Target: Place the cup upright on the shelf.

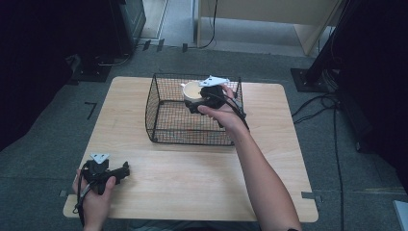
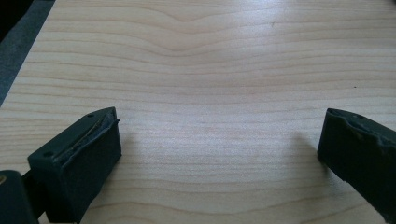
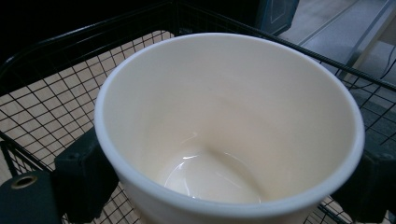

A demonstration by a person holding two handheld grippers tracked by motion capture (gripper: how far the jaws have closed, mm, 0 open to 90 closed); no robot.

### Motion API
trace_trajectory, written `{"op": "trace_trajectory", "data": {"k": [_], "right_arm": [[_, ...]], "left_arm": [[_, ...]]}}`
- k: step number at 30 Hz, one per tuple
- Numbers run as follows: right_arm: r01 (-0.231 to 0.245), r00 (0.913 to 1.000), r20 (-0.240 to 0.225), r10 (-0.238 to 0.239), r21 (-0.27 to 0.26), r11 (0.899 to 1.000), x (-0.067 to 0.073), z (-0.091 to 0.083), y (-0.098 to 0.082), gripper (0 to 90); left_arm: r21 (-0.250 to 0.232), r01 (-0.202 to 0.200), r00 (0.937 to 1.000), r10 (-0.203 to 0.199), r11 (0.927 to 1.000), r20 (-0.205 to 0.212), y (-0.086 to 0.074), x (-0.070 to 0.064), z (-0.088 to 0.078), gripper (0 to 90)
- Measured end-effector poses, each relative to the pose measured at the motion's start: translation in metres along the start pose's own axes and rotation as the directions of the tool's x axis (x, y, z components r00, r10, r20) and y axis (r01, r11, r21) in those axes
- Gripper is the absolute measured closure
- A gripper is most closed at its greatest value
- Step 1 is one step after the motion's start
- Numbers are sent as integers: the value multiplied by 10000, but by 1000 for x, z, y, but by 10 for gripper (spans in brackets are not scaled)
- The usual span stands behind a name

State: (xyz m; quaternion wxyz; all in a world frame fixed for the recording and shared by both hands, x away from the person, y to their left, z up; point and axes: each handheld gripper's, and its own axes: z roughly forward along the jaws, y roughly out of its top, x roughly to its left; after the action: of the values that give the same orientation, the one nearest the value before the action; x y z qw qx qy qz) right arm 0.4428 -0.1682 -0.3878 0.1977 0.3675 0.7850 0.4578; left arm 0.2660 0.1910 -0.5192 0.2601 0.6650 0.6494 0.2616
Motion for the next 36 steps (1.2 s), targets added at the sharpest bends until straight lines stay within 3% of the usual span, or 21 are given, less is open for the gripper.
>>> {"op": "trace_trajectory", "data": {"k": [9,19,23,29,36], "right_arm": [[150,9996,-224,-147,118,9998,-11,15,0,90],[-15,9995,-329,32,532,9986,-24,39,-17,90],[310,9994,-163,-300,681,9972,-22,45,-22,90],[414,9990,-181,-399,893,9951,-25,55,-32,90],[-44,9997,-230,73,1247,9922,-30,63,-40,90]], "left_arm": [[-4,10,10000,-10,10000,11,0,0,0,0],[-7,15,10000,-15,10000,9,0,0,0,0],[-7,3,10000,-3,10000,13,0,0,0,0],[-5,6,10000,-6,10000,14,0,0,0,0],[-14,15,10000,-15,10000,12,0,0,0,0]]}}
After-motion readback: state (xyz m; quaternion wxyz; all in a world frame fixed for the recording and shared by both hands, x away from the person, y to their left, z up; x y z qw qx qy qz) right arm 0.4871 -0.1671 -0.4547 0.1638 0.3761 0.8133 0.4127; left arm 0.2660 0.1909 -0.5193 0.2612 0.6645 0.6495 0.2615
